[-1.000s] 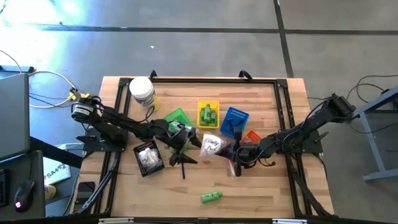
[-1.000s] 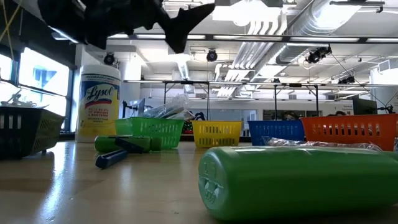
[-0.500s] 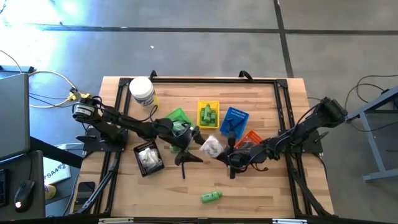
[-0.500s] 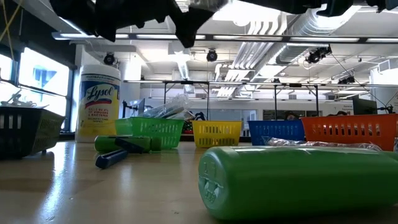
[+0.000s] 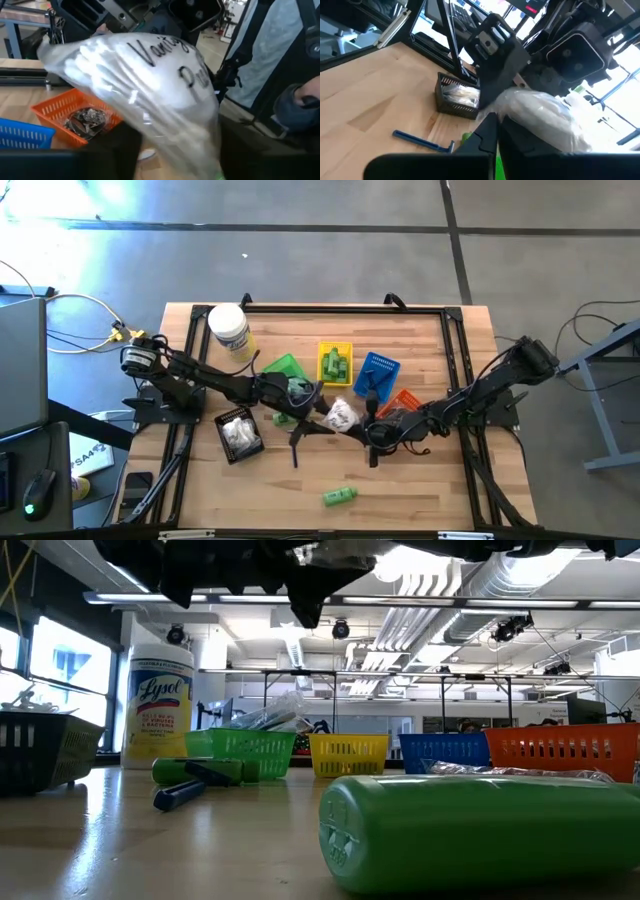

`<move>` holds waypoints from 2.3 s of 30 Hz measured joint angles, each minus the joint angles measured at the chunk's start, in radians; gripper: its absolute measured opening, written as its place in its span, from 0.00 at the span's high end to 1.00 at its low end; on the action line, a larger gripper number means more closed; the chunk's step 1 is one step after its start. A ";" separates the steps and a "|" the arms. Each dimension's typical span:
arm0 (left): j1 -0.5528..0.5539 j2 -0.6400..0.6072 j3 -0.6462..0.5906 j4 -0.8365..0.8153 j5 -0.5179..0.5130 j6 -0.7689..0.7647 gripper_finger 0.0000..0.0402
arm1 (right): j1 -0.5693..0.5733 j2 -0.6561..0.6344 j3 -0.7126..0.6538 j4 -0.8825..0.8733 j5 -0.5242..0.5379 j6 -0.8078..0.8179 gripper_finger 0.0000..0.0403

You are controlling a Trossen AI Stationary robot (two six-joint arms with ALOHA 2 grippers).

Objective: Pick & Place Travel size toiletries
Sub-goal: Put the cotton pack into the black bin

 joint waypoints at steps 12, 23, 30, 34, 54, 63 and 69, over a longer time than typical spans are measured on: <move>0.001 -0.029 0.000 -0.092 0.013 0.088 0.90 | 0.044 -0.006 -0.001 -0.052 0.069 0.118 0.95; -0.001 -0.214 -0.002 -0.383 -0.059 0.194 0.96 | 0.189 -0.178 -0.001 -0.221 0.311 0.211 0.40; -0.019 -0.487 -0.002 -0.773 -0.231 0.196 0.96 | 0.218 -0.388 -0.153 -0.187 0.286 0.342 0.38; -0.071 -0.663 -0.002 -1.006 -0.315 0.193 0.97 | 0.192 -0.518 -0.303 -0.095 0.201 0.437 0.54; -0.210 -1.220 -0.144 -1.398 -0.458 0.219 0.95 | 0.121 -0.650 -0.625 0.263 -0.001 0.506 0.99; -0.210 -1.423 -0.216 -1.397 -0.457 0.169 0.96 | 0.121 -0.703 -0.667 0.293 0.031 0.528 0.99; -0.210 -1.394 -0.217 -1.449 -0.457 0.164 0.97 | 0.121 -0.702 -0.668 0.278 0.028 0.527 0.99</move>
